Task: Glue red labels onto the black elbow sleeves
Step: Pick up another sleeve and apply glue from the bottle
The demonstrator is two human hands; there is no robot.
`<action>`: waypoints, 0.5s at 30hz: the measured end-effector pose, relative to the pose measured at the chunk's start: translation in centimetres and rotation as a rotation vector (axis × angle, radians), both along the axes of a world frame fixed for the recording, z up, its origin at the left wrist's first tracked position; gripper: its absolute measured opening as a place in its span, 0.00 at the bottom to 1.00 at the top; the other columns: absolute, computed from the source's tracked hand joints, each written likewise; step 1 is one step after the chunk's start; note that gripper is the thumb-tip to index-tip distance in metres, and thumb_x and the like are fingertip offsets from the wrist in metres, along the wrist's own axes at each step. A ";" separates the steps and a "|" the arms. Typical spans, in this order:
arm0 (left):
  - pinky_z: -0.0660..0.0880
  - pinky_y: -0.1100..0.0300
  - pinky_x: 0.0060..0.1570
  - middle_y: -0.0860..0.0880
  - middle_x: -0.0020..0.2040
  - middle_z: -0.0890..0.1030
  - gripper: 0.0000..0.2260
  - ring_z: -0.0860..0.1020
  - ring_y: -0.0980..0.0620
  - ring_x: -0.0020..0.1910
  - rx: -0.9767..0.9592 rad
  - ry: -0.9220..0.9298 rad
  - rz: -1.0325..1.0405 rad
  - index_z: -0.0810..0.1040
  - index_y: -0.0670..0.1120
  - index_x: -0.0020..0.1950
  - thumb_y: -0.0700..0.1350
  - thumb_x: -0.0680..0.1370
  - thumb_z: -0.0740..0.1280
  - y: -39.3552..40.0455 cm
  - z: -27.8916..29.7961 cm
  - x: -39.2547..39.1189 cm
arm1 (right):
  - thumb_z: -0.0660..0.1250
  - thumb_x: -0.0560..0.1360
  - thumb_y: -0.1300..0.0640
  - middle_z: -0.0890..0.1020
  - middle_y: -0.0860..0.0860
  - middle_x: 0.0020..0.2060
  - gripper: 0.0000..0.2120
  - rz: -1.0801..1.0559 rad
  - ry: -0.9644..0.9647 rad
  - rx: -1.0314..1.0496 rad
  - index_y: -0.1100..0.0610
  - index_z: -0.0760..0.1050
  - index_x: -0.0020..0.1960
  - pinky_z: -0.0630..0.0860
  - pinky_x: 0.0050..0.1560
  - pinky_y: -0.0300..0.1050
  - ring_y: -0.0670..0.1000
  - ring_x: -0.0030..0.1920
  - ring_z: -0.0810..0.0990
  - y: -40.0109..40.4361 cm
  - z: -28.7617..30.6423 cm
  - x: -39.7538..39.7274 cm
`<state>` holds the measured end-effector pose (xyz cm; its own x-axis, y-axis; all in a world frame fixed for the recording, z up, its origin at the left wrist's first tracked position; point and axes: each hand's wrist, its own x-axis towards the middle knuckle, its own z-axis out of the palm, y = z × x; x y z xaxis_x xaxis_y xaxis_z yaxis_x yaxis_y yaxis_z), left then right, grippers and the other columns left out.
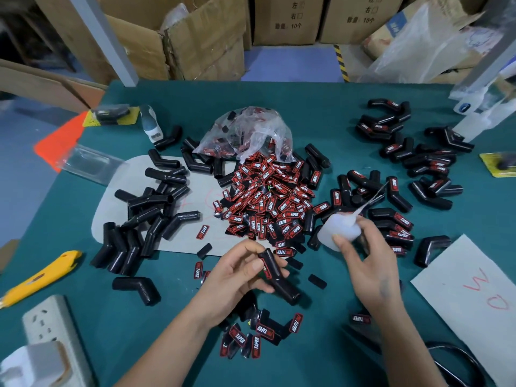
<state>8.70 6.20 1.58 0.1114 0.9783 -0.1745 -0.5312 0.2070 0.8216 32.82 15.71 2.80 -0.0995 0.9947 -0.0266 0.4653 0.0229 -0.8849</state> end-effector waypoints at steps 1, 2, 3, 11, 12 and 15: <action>0.84 0.57 0.44 0.33 0.59 0.83 0.08 0.85 0.35 0.56 -0.011 0.014 0.015 0.81 0.47 0.54 0.51 0.82 0.72 0.1 -0.1 0.0 | 0.69 0.83 0.52 0.83 0.43 0.61 0.12 0.039 0.185 -0.018 0.41 0.77 0.64 0.77 0.56 0.37 0.47 0.60 0.82 -0.1 0.5 -0.5; 0.84 0.56 0.41 0.34 0.58 0.83 0.08 0.85 0.36 0.53 -0.022 0.029 0.025 0.80 0.48 0.54 0.52 0.82 0.71 0.1 -0.1 -0.1 | 0.68 0.83 0.52 0.83 0.45 0.63 0.14 0.087 0.354 -0.031 0.40 0.77 0.67 0.79 0.58 0.36 0.47 0.61 0.83 -0.2 0.9 -0.9; 0.84 0.55 0.38 0.35 0.56 0.83 0.08 0.86 0.37 0.50 -0.034 0.043 0.027 0.79 0.48 0.54 0.52 0.83 0.69 0.0 -0.2 -0.2 | 0.67 0.83 0.52 0.83 0.47 0.64 0.16 0.125 0.476 -0.047 0.41 0.76 0.70 0.80 0.59 0.38 0.49 0.62 0.84 -0.5 1.2 -1.2; 0.68 0.64 0.23 0.33 0.60 0.80 0.08 0.76 0.46 0.32 -0.015 0.075 -0.020 0.71 0.47 0.54 0.51 0.88 0.61 -0.2 -0.2 -0.5 | 0.76 0.72 0.37 0.86 0.53 0.54 0.18 0.054 0.508 -0.140 0.40 0.78 0.59 0.83 0.44 0.43 0.59 0.46 0.88 -1.6 0.1 -1.0; 0.68 0.64 0.23 0.33 0.59 0.80 0.08 0.75 0.47 0.31 -0.020 0.084 -0.017 0.72 0.48 0.53 0.51 0.88 0.61 -0.2 -0.2 -0.5 | 0.77 0.71 0.34 0.86 0.53 0.52 0.20 0.048 0.507 -0.151 0.41 0.78 0.58 0.82 0.43 0.42 0.56 0.45 0.87 -1.5 0.0 -0.9; 0.65 0.65 0.24 0.37 0.55 0.81 0.09 0.73 0.48 0.30 -0.039 0.119 0.000 0.71 0.49 0.52 0.52 0.87 0.60 -0.2 -0.2 -0.6 | 0.80 0.68 0.33 0.84 0.51 0.48 0.24 0.044 0.564 -0.185 0.44 0.80 0.57 0.79 0.41 0.40 0.52 0.38 0.80 -1.2 -0.6 -0.5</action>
<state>8.09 5.96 1.40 0.0878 0.9706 -0.2240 -0.4306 0.2397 0.8701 32.34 14.49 2.17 -0.1894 0.9732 -0.1305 -0.0757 -0.1470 -0.9862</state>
